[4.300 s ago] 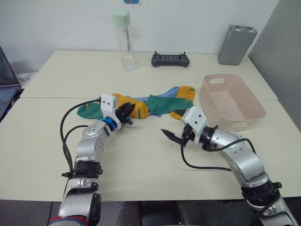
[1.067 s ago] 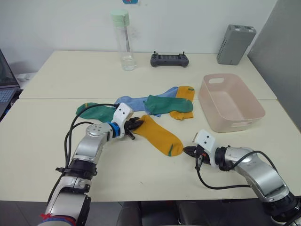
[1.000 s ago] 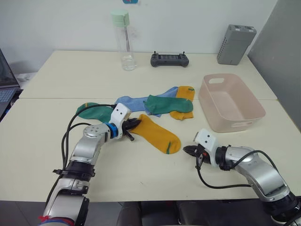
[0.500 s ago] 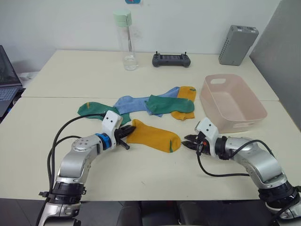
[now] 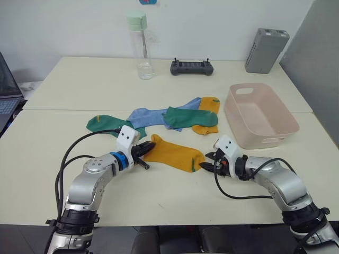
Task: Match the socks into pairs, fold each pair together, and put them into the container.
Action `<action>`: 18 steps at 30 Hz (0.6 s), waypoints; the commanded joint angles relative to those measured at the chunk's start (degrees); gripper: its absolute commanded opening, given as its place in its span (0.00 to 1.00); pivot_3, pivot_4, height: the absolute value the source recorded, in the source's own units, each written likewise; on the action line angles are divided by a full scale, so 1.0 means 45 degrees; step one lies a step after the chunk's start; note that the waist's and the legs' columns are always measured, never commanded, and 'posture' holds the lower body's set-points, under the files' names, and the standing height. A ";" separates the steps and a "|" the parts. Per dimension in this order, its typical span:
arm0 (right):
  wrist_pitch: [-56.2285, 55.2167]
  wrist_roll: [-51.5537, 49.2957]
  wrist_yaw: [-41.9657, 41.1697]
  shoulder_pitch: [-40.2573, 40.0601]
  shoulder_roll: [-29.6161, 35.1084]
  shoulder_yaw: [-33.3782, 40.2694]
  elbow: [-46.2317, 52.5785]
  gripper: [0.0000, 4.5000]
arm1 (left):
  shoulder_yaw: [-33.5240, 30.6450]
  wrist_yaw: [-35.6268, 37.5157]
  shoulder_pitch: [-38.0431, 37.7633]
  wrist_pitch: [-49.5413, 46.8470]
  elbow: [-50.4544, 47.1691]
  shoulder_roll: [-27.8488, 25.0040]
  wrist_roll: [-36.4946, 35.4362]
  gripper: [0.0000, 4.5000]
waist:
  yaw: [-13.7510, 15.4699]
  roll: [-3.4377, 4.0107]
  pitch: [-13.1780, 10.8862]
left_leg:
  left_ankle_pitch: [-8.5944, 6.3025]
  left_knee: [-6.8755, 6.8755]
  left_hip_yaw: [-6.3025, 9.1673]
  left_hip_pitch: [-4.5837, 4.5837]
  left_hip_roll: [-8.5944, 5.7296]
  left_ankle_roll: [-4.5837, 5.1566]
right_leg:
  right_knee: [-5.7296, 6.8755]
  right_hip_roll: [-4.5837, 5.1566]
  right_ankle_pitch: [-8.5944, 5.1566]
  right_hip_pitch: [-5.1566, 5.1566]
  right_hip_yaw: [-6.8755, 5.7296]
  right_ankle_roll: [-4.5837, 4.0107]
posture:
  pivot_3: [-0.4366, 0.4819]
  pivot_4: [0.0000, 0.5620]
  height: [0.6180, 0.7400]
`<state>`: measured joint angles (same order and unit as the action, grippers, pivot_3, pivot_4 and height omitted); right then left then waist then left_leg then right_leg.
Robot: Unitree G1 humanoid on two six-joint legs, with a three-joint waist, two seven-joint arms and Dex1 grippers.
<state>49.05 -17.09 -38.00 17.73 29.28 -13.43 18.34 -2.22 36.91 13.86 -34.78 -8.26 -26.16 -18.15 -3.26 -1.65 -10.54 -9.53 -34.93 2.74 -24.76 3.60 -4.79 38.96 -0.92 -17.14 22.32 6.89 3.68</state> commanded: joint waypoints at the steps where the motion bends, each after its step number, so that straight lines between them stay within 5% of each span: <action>1: -0.0099 -0.0334 -0.0048 0.0051 -0.0237 0.0259 0.0227 0.22 | -0.0115 0.0057 -0.0046 0.0003 -0.0498 -0.0027 -0.0316 0.00 | -0.0003 0.0000 0.0000 | 0.0000 0.0000 0.0000 0.0000 0.0000 0.0000 | 0.0000 0.0000 0.0000 0.0000 0.0001 0.0000 | 0.48 0.27 1.00; 4: -0.0301 -0.0338 -0.0126 0.0028 -0.0279 0.0383 0.0215 0.01 | -0.0134 -0.0004 -0.0182 -0.0059 -0.0681 -0.0032 -0.0387 0.00 | -0.0001 0.0000 0.0000 | 0.0000 0.0000 -0.0001 -0.0001 -0.0001 0.0000 | 0.0000 0.0000 0.0000 0.0000 0.0002 0.0000 | 0.48 0.27 1.00; 12: -0.0930 -0.0142 -0.0103 0.0851 -0.0096 0.1010 -0.0698 0.01 | -0.0789 -0.1050 -0.1155 -0.0974 -0.2027 0.0530 -0.1212 0.00 | -0.0016 0.0000 0.0000 | 0.0000 0.0000 -0.0006 0.0000 -0.0001 0.0000 | 0.0000 0.0001 0.0000 0.0000 0.0009 0.0000 | 0.48 0.27 1.00; 18: -0.2184 0.0483 -0.0178 0.2328 -0.0923 0.0414 -0.3033 0.01 | -0.0686 -0.2198 -0.3735 -0.2390 -0.4745 0.1473 -0.2218 0.00 | -0.0156 0.0000 0.0000 | -0.0001 0.0009 -0.0013 0.0006 0.0004 -0.0001 | -0.0002 0.0001 -0.0001 0.0000 0.0016 -0.0005 | 0.48 0.27 1.00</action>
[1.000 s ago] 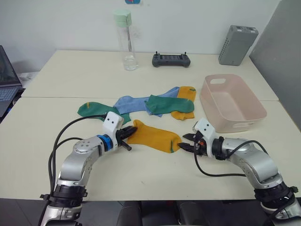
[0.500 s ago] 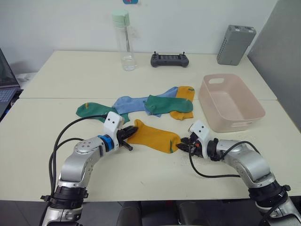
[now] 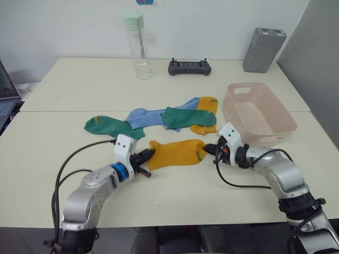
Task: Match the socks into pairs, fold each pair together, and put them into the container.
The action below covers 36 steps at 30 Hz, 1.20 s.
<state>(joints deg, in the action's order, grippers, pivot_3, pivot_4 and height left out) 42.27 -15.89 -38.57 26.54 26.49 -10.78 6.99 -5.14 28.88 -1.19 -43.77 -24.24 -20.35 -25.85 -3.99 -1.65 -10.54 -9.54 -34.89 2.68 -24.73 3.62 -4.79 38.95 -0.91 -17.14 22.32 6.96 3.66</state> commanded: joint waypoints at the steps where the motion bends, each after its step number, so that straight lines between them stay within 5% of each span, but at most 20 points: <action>1: -0.0900 0.0318 -0.0062 0.0531 -0.0511 -0.0256 -0.0915 0.01 | -0.0065 -0.0607 -0.0646 -0.0530 -0.1506 0.0354 -0.0698 0.00 | 0.0022 -0.0001 0.0000 | 0.0000 0.0001 0.0007 0.0000 0.0000 0.0000 | 0.0005 0.0000 -0.0003 0.0001 -0.0007 -0.0005 | 0.48 0.27 1.00; 7: -0.1844 0.0808 -0.0361 0.1117 -0.0930 -0.0547 -0.2407 0.01 | -0.0102 -0.1503 -0.1948 -0.0112 -0.2526 0.1348 -0.1071 0.00 | 0.0145 0.0000 0.0000 | 0.0000 -0.0015 -0.0007 -0.0001 -0.0013 0.0000 | -0.0003 0.0007 0.0004 -0.0004 0.0010 0.0007 | 0.48 0.27 1.00; 13: -0.1879 0.1072 -0.0563 0.0899 -0.0597 -0.0545 -0.1974 0.00 | -0.0808 -0.1070 -0.2796 -0.0124 -0.2991 0.1112 -0.2225 0.36 | 0.0131 0.0001 0.0000 | 0.0000 -0.0014 -0.0008 0.0002 -0.0005 0.0000 | -0.0001 0.0003 -0.0002 0.0002 0.0008 -0.0002 | 0.48 0.27 1.00; 16: -0.1744 0.1108 -0.0599 0.0731 -0.0490 -0.0546 -0.1585 0.00 | -0.1665 0.0320 -0.3565 -0.0362 -0.2864 -0.0312 -0.3112 0.55 | 0.0102 0.0002 0.0000 | -0.0001 -0.0008 -0.0011 0.0002 -0.0003 -0.0001 | -0.0001 0.0003 -0.0009 0.0010 0.0008 -0.0014 | 0.48 0.27 1.00; 20: -0.1503 0.1111 -0.0678 0.0551 -0.0409 -0.0522 -0.1033 0.00 | -0.2669 0.3945 -0.3561 -0.0047 -0.0912 -0.3819 -0.3480 0.81 | 0.0044 0.0012 0.0000 | -0.0001 0.0010 -0.0003 0.0004 0.0009 -0.0002 | 0.0013 0.0000 -0.0070 0.0033 -0.0008 -0.0122 | 0.48 0.27 1.00; 27: -0.1404 0.1174 -0.0986 0.0615 -0.0393 -0.0700 -0.0811 0.00 | -0.1188 0.5803 0.0856 0.1771 0.3077 -0.5461 -0.1844 0.81 | 0.0171 0.0008 -0.0002 | 0.0000 -0.0006 -0.0036 0.0000 -0.0001 -0.0003 | -0.0004 0.0010 -0.0073 0.0092 0.0008 -0.0127 | 0.48 0.27 1.00; 32: -0.1357 0.1241 -0.0898 0.0643 -0.0458 -0.0733 -0.0653 0.00 | 0.1464 0.6386 0.3660 0.3728 0.5602 -0.4794 0.0541 0.81 | 0.0161 0.0009 -0.0002 | -0.0002 0.0031 -0.0072 -0.0012 0.0008 -0.0002 | 0.0012 0.0001 -0.0024 0.0065 0.0024 -0.0054 | 0.48 0.27 1.00; 36: -0.1251 0.1238 -0.0798 0.0494 -0.0435 -0.0704 -0.0350 0.00 | 0.2352 0.6819 0.4347 0.4898 0.6512 -0.4451 0.1516 0.81 | 0.0115 0.0009 -0.0002 | -0.0003 0.0076 -0.0072 -0.0018 0.0009 -0.0001 | 0.0012 -0.0003 -0.0013 0.0084 0.0026 -0.0108 | 0.48 0.27 1.00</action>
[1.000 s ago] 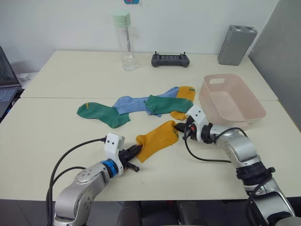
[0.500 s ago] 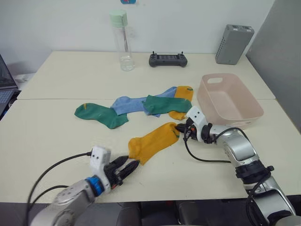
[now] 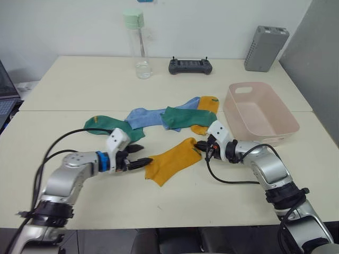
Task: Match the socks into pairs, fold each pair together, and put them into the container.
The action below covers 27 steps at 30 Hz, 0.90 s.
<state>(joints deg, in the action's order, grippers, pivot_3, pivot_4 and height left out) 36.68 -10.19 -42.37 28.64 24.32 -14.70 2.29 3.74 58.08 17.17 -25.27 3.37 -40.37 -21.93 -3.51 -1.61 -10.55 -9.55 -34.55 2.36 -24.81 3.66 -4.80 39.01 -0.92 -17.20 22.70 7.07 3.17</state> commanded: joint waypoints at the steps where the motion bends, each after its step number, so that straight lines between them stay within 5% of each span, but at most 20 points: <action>1: 0.0026 -0.0040 0.0053 -0.0018 0.0079 0.0176 0.0786 0.00 | 0.0412 0.0407 0.0398 0.0930 0.0504 0.0044 0.0717 0.77 | 0.0017 0.0000 0.0000 | 0.0000 0.0010 0.0003 0.0001 0.0000 0.0000 | 0.0003 0.0000 -0.0002 -0.0001 -0.0005 -0.0007 | 0.48 0.27 1.00; 13: -0.0077 0.0022 0.0208 0.0219 -0.0029 0.0211 0.0579 0.00 | 0.0360 0.1602 -0.0001 -0.0012 -0.0703 -0.0201 0.0234 0.00 | 0.0018 0.0000 0.0000 | 0.0002 -0.0003 0.0018 0.0000 -0.0001 0.0001 | 0.0011 -0.0001 -0.0029 -0.0008 -0.0009 0.0037 | 0.48 0.27 1.00; 19: -0.0640 0.0194 0.0267 0.0779 -0.0171 0.0186 -0.0220 0.00 | 0.0070 0.1135 -0.0714 -0.1113 -0.1720 -0.0104 -0.0183 0.00 | 0.0015 0.0000 0.0000 | 0.0001 -0.0008 0.0020 0.0000 -0.0001 0.0001 | 0.0011 -0.0001 -0.0029 -0.0010 -0.0010 0.0036 | 0.48 0.27 1.00; 24: -0.1604 0.0717 0.0160 0.1819 -0.0744 -0.0293 -0.1596 0.00 | 0.0059 0.0977 -0.2525 -0.3931 -0.4644 -0.0194 -0.2177 0.00 | -0.0073 0.0000 0.0000 | 0.0001 -0.0006 0.0017 0.0001 0.0000 0.0001 | 0.0010 0.0000 -0.0028 -0.0011 -0.0007 0.0034 | 0.48 0.27 1.00; 27: -0.2356 0.1390 0.0024 0.2389 -0.1195 -0.1030 -0.2546 0.00 | -0.0274 -0.0179 -0.2805 -0.5567 -0.5564 0.0781 -0.3596 0.00 | -0.0171 0.0002 -0.0001 | 0.0001 -0.0006 0.0020 0.0002 0.0002 0.0001 | 0.0012 0.0000 -0.0027 -0.0015 -0.0008 0.0032 | 0.48 0.27 1.00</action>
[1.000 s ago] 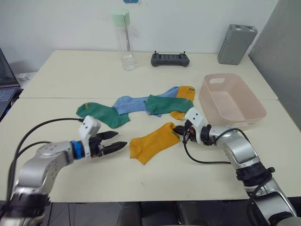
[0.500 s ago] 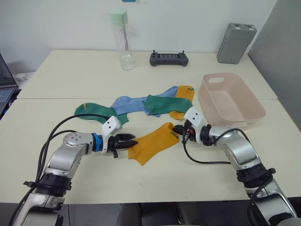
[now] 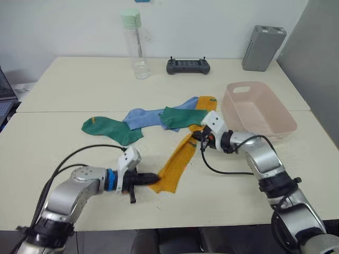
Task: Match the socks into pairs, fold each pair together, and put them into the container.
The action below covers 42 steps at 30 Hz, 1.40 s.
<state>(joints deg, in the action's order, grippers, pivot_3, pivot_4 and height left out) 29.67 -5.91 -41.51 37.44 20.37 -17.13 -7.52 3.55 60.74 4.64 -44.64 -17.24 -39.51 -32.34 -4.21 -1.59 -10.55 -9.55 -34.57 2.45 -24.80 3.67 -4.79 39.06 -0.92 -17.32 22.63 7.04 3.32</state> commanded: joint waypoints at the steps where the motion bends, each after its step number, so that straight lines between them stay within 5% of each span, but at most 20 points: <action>1: -0.0981 0.0576 -0.0152 0.0593 -0.0530 -0.0633 -0.0641 0.00 | -0.0297 -0.1055 0.0062 -0.1554 -0.1047 0.0818 -0.1483 0.00 | 0.0002 -0.0002 0.0000 | 0.0000 -0.0005 0.0014 -0.0001 0.0002 0.0000 | 0.0002 -0.0002 0.0000 -0.0002 -0.0014 0.0000 | 0.48 0.27 1.00; 8: -0.2124 0.1333 -0.0066 0.1449 -0.1828 -0.1342 -0.1813 0.00 | -0.0933 -0.2833 0.0361 -0.3189 -0.1600 0.2097 -0.3183 0.00 | -0.0015 -0.0001 0.0000 | 0.0001 -0.0070 0.0065 0.0005 -0.0008 -0.0001 | -0.0005 -0.0005 0.0021 -0.0067 -0.0038 0.0043 | 0.48 0.27 1.00; 11: -0.2245 0.1313 -0.0379 0.1358 -0.2064 -0.1452 -0.1648 0.00 | -0.0658 -0.2763 -0.0013 -0.2909 -0.1803 0.1609 -0.2761 0.00 | -0.0046 -0.0001 0.0000 | 0.0001 -0.0067 0.0072 0.0011 -0.0005 -0.0001 | -0.0002 -0.0006 0.0022 -0.0067 -0.0042 0.0043 | 0.48 0.27 1.00; 13: -0.2270 0.1255 -0.0609 0.1198 -0.2036 -0.1412 -0.1433 0.10 | -0.0772 -0.2805 -0.0211 -0.2733 -0.1849 0.1551 -0.2846 0.00 | -0.0040 0.0000 0.0000 | 0.0001 -0.0064 0.0084 0.0010 -0.0005 -0.0001 | 0.0001 -0.0007 0.0024 -0.0067 -0.0053 0.0030 | 0.48 0.27 1.00; 16: -0.1866 0.0790 -0.1049 0.0864 -0.1943 -0.1156 -0.0658 0.30 | -0.0989 -0.2799 -0.0465 -0.2567 -0.1914 0.1397 -0.2982 0.14 | -0.0015 0.0000 0.0000 | 0.0000 -0.0064 0.0079 0.0009 -0.0011 -0.0002 | -0.0010 -0.0002 0.0028 -0.0071 -0.0049 0.0023 | 0.48 0.27 1.00; 25: -0.0263 -0.0769 -0.1693 -0.1341 0.0010 0.0542 0.3463 1.00 | -0.2266 -0.1663 -0.0143 -0.0392 -0.0130 -0.1009 -0.1562 0.76 | 0.0162 0.0002 -0.0002 | 0.0000 -0.0063 0.0086 0.0011 -0.0008 -0.0003 | -0.0008 -0.0002 -0.0022 -0.0064 -0.0060 -0.0019 | 0.48 0.27 1.00; 29: 0.0385 -0.1710 -0.2537 -0.2746 0.1271 0.0867 0.5244 1.00 | -0.1972 -0.2326 0.1098 0.1414 0.1377 -0.0355 -0.0236 0.99 | 0.0289 0.0005 -0.0003 | -0.0001 -0.0057 0.0069 0.0010 -0.0010 -0.0004 | -0.0016 0.0003 -0.0050 -0.0060 -0.0048 -0.0056 | 0.48 0.27 1.00; 34: 0.0995 -0.2304 -0.3088 -0.4660 0.2945 0.1146 0.6480 1.00 | -0.1036 -0.2778 0.3447 0.3176 0.3306 0.1092 0.1236 0.99 | 0.0488 -0.0003 0.0001 | 0.0000 -0.0063 0.0064 0.0007 -0.0018 -0.0003 | -0.0023 0.0003 -0.0013 -0.0069 -0.0045 0.0012 | 0.48 0.27 1.00; 42: 0.3025 -0.3215 -0.2481 -0.6050 0.3162 0.0523 0.7943 1.00 | 0.0412 -0.2507 0.5264 0.4936 0.6503 0.2163 0.3222 0.99 | 0.0205 -0.0003 0.0001 | 0.0000 -0.0063 0.0070 0.0009 -0.0014 -0.0002 | -0.0013 -0.0009 0.0001 -0.0070 -0.0041 0.0038 | 0.48 0.27 1.00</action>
<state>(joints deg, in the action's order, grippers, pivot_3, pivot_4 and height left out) 42.89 -19.43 -53.92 9.98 34.97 -14.79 26.36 4.73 48.48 27.48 -24.74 10.98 -29.73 -19.65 -3.29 -1.60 -10.55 -9.54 -34.86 2.77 -24.76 3.61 -4.80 39.00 -0.96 -17.31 22.32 6.86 3.50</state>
